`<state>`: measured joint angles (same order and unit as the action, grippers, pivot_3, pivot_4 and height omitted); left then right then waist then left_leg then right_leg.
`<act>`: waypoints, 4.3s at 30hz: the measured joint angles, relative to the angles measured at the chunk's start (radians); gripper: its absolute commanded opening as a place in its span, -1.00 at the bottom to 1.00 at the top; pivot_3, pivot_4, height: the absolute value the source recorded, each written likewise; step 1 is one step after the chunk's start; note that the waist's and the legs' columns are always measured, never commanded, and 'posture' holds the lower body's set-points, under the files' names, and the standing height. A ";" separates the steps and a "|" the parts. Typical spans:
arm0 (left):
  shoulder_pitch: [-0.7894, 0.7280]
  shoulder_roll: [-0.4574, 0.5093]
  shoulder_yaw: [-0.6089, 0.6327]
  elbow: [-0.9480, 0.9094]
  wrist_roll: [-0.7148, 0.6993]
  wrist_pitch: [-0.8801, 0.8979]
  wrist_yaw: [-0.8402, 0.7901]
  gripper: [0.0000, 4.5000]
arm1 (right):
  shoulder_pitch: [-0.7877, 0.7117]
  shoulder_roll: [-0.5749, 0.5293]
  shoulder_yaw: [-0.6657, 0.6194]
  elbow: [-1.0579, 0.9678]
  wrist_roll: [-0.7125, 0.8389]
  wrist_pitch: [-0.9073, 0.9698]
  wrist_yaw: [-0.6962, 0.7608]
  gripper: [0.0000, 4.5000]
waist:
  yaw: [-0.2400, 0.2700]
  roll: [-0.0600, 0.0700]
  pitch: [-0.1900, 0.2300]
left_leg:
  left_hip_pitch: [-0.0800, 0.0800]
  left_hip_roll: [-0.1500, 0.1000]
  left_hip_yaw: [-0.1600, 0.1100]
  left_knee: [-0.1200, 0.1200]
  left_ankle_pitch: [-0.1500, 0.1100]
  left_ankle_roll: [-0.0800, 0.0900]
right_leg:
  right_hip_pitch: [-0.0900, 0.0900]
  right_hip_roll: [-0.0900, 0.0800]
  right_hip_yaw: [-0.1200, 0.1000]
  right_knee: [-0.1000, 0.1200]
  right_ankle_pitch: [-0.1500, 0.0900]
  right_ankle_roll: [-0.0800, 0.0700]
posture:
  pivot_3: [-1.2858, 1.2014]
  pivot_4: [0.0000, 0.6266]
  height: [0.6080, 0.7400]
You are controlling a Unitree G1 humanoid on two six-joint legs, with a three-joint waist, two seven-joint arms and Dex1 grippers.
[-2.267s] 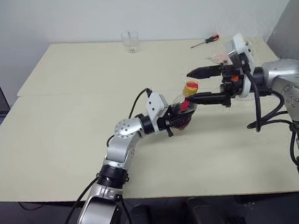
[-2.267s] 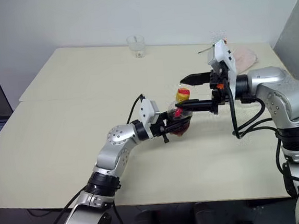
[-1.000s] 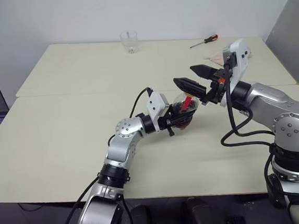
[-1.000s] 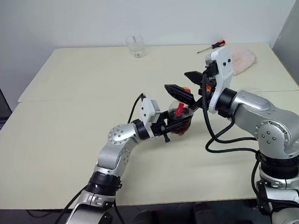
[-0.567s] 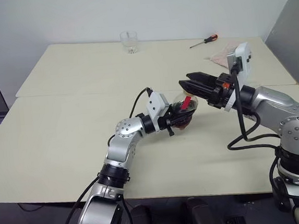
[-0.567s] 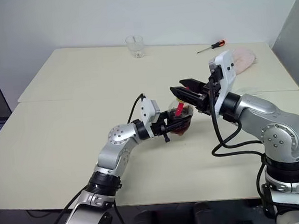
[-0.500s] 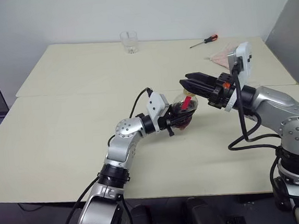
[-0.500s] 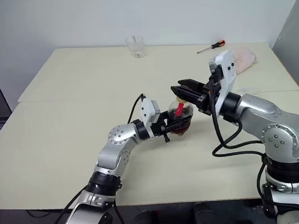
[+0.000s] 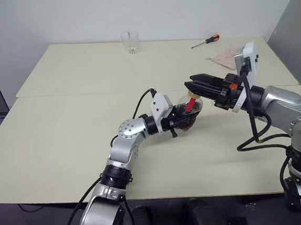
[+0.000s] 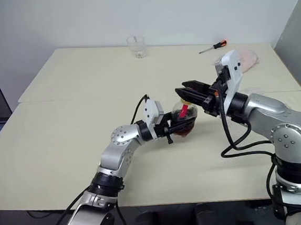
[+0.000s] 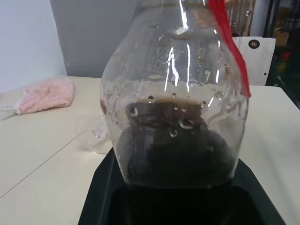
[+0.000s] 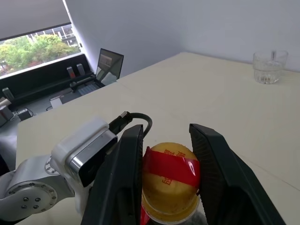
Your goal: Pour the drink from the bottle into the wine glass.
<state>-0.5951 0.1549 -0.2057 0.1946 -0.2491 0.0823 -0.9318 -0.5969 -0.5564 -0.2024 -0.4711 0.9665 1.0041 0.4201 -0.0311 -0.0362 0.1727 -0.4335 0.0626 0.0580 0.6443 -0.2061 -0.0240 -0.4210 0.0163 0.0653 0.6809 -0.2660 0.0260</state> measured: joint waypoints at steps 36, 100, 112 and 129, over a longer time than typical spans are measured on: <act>-0.096 0.009 0.263 0.289 0.024 -0.210 0.338 -0.44 | 0.547 0.166 -0.277 0.329 -0.570 -0.404 -0.463 0.24 | -0.002 0.003 -0.002 | 0.001 0.000 0.002 -0.001 0.000 0.000 | 0.001 0.001 0.001 0.000 -0.001 0.002 | 0.03 -0.52 1.00; 0.106 0.134 0.409 0.463 0.095 -0.391 0.674 0.99 | 0.223 0.201 -0.058 0.018 -0.469 0.036 -0.354 1.00 | -0.006 0.003 -0.003 | 0.001 0.001 0.002 -0.001 0.000 0.000 | 0.001 0.000 0.000 0.001 0.002 -0.002 | 0.03 -0.52 1.00; 0.468 0.135 0.403 0.003 0.110 -0.216 0.665 0.99 | 0.066 0.422 -0.333 0.208 -0.381 0.142 -0.538 1.00 | -0.004 0.003 -0.003 | 0.001 0.001 0.002 -0.001 0.000 0.000 | 0.000 -0.001 0.000 0.001 0.002 -0.003 | 0.03 -0.52 1.00; 0.241 0.507 0.188 -0.585 -0.265 0.534 0.225 0.99 | -0.112 0.578 -0.666 0.442 -0.100 0.067 -0.801 1.00 | -0.019 0.004 -0.004 | 0.001 0.000 0.000 -0.002 0.000 0.000 | 0.000 0.000 -0.001 -0.001 0.001 -0.002 | 0.03 -0.52 1.00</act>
<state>-0.3541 0.6620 -0.0174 -0.3904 -0.5143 0.6164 -0.7066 -0.7085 0.0215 -0.8680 -0.0287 0.8664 1.0712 -0.3805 -0.0504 -0.0322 0.1689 -0.4330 0.0628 0.0580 0.6423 -0.2061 -0.0240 -0.4208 0.0163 0.0647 0.6801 -0.2647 0.0241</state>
